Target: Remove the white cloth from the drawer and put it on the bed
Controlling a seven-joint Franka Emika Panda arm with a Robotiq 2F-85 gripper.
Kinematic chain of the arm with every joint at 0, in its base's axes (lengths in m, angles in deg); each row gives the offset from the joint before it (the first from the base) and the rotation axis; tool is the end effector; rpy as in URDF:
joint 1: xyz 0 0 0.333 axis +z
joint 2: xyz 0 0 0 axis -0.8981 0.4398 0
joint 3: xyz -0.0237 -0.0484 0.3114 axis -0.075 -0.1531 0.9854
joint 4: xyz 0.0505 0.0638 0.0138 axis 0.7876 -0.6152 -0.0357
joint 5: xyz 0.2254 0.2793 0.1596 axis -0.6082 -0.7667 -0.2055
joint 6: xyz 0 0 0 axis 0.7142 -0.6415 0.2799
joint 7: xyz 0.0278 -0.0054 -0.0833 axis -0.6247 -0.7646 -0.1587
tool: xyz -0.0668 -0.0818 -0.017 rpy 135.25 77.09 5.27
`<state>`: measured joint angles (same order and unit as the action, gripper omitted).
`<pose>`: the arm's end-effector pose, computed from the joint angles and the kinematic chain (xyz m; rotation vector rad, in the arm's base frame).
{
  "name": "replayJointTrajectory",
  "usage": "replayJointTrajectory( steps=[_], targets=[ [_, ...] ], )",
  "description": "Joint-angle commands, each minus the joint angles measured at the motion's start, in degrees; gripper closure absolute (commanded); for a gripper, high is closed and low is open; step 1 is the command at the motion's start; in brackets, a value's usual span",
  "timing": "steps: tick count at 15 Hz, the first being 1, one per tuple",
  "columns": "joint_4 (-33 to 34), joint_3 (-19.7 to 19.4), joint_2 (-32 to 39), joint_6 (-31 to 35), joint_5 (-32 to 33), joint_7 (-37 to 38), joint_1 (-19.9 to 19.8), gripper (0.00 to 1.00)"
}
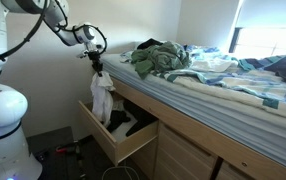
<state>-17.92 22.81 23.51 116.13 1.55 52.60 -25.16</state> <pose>0.4161 0.4440 0.3934 2.8599 0.3263 0.1949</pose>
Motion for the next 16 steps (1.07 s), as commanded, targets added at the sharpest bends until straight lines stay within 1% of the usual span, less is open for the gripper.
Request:
replayJointTrajectory(
  steps=[1,3,5,9,11,16],
  targets=[
    [0.84,1.98,0.36,-0.92,1.06,0.25,-1.39,0.99],
    [1.63,2.25,-0.55,-2.83,2.33,1.2,-1.04,0.99],
    [2.68,2.52,-2.41,-5.45,5.26,2.02,-0.45,0.99],
    [7.16,4.22,-5.57,-12.86,11.5,2.17,-0.23,0.99],
    [9.86,5.22,-6.62,-15.35,13.35,0.73,-0.9,0.99],
    [16.08,6.32,-7.54,-18.1,17.84,-0.22,-2.87,0.99]
  ],
)
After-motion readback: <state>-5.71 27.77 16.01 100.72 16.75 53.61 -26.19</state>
